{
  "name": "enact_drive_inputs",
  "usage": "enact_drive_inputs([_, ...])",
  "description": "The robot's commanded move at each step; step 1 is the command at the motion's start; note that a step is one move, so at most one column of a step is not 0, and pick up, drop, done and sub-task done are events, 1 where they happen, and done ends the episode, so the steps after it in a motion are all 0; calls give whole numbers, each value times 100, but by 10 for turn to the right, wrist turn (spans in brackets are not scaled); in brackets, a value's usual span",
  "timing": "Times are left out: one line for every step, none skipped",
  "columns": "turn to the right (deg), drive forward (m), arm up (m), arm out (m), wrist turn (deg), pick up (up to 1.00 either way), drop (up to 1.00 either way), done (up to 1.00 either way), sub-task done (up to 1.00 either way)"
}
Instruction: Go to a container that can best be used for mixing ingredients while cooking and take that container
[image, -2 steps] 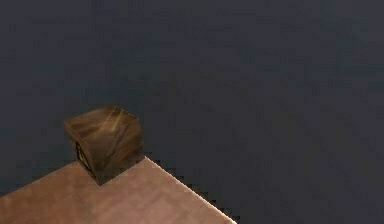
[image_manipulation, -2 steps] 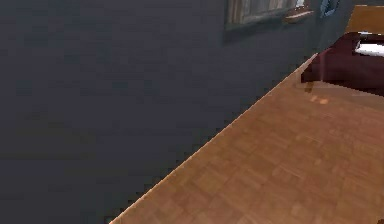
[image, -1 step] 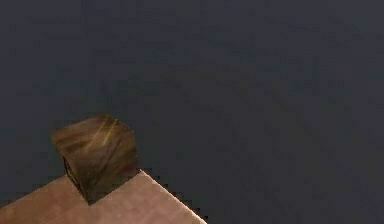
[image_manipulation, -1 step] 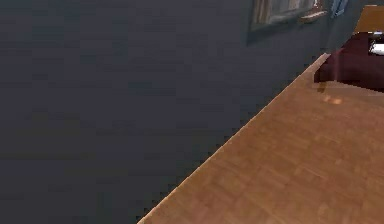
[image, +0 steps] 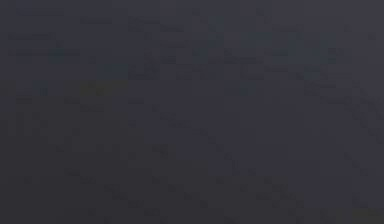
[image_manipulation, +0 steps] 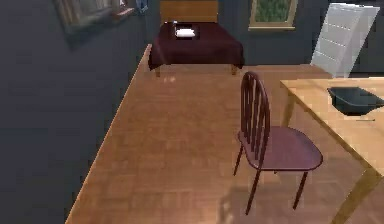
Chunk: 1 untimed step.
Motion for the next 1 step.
enact_drive_inputs([450, 0, 0, 0, 0, 0, 0, 0, 0])
